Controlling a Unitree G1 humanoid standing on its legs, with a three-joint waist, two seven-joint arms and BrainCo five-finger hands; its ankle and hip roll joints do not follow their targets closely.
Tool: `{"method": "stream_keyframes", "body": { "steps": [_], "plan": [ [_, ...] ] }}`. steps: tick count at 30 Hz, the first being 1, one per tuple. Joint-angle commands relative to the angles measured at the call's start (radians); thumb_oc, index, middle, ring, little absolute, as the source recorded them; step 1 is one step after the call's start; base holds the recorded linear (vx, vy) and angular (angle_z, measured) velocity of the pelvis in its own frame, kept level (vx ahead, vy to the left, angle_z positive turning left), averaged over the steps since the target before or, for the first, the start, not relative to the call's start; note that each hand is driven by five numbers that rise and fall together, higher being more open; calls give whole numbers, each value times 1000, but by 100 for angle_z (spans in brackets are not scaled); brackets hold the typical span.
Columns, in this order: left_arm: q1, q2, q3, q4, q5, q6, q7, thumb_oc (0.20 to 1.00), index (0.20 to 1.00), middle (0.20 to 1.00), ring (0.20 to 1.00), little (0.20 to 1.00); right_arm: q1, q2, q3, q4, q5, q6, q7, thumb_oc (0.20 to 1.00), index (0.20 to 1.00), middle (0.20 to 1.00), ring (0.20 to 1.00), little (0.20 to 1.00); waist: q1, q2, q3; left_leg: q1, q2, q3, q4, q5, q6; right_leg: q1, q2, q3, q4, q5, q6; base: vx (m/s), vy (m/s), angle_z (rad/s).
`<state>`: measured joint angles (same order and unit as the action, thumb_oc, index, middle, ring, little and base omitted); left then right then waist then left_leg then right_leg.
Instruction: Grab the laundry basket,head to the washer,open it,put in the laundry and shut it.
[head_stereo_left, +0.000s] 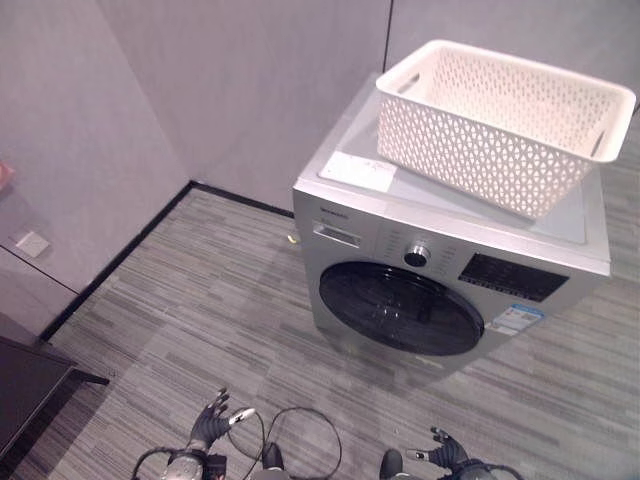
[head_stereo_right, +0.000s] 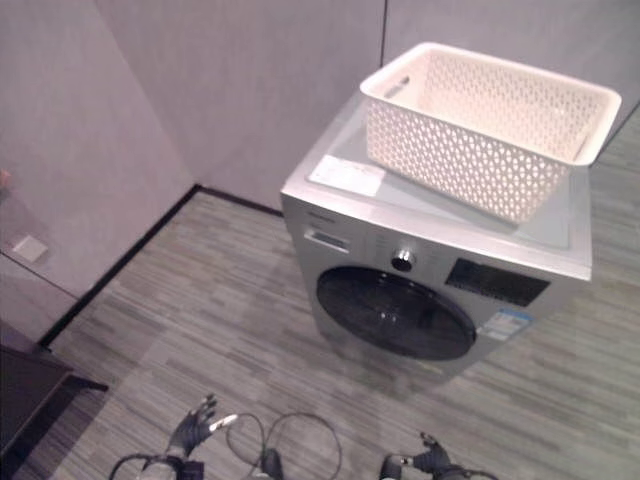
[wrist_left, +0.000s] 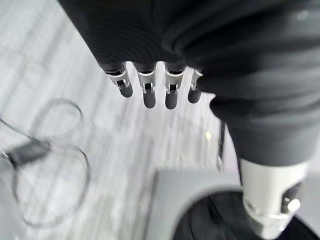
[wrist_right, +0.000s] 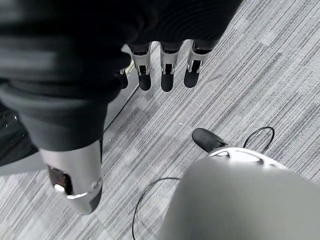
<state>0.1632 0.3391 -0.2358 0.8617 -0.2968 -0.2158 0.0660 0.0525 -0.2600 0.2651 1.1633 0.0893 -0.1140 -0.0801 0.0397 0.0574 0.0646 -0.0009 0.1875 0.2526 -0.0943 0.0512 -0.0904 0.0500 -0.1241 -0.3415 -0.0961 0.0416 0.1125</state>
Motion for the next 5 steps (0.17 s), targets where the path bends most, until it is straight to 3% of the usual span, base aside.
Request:
{"method": "stream_keyframes", "body": {
  "steps": [1, 5],
  "plan": [
    [-105, -37, 54, 106, 86, -29, 39, 1000, 1000, 1000, 1000, 1000, -15, -1, -25, 47, 38, -19, -2, 1000, 1000, 1000, 1000, 1000, 22, -26, 39, 26, -1, -74, 7, 12, -5, 20, -28, -40, 9, -44, 5, -44, 54, 41],
    [-112, -58, 70, 192, 83, -15, 32, 1000, 1000, 1000, 1000, 1000, -1, 4, -35, 74, 34, -9, -4, 1000, 1000, 1000, 1000, 1000, 25, -35, 25, 22, -16, -109, 7, 6, 1, 41, -34, -67, 9, -50, 3, -15, 30, 34]
  ]
}}
